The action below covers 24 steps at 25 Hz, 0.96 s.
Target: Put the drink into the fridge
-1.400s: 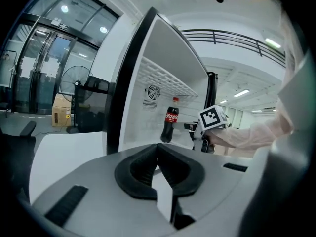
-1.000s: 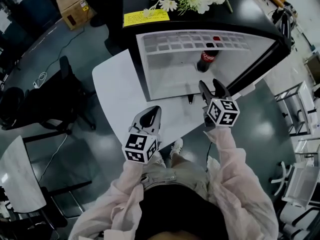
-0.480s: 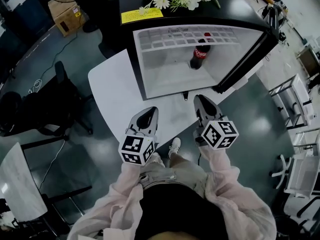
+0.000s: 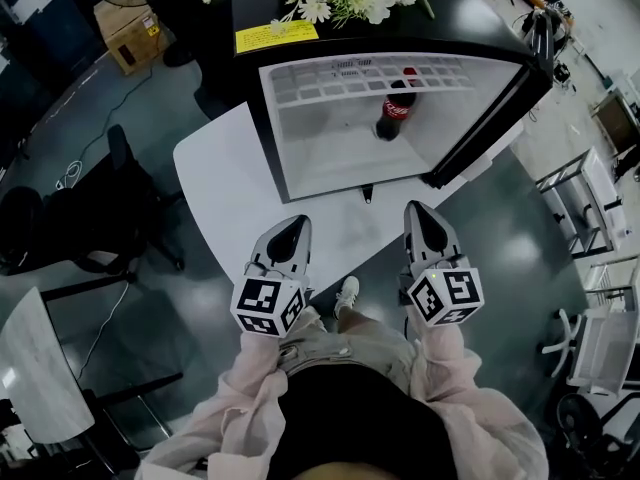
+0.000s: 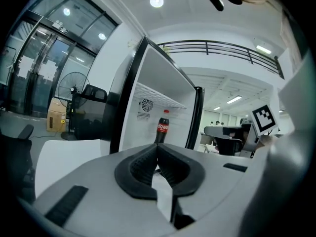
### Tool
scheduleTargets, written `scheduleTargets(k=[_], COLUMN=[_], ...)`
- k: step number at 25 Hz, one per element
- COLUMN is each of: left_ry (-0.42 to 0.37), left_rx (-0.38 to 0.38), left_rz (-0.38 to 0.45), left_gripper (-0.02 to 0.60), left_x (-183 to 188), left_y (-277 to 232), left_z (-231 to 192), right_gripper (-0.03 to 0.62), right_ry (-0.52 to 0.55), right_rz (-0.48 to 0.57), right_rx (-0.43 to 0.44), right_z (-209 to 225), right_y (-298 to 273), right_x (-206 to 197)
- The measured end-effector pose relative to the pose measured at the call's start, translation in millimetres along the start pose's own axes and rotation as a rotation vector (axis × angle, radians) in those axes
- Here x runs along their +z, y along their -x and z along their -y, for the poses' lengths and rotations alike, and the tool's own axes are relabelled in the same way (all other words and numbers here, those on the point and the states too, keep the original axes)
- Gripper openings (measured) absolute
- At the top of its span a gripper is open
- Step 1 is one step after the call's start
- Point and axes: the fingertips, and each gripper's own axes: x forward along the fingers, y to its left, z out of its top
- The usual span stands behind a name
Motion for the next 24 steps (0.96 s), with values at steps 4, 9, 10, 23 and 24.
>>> scheduleTargets(k=[4,9,10,23,24], left_ry=[0.006,0.005,0.005,-0.004,-0.006], left_rx=[0.021,0.034,0.036,0.034,0.034], left_rz=[-0.001,-0.003,-0.004,-0.02,-0.021], left_gripper=[0.011,0.011,0.011,0.011,0.011], left_x=[-1,1,1,-3,-3], left_y=[-2,-5,-5,-14,-15], left_z=[-6,-7,-7,-5,-4], right_gripper=[0.009,0.009,0.009,0.009,0.009], right_ry=[0.003,0.001,0.0,-0.005,-0.002], right_rz=[-0.023,-0.036,-0.04,-0.076,-0.074], right_rx=[-0.02,-0.002,0.007,0.033,0.033], right_z=[5,4,3,3,3], right_y=[-1,-4,-5,-9,-9], right_x=[-3,-7,-8,-18,-17])
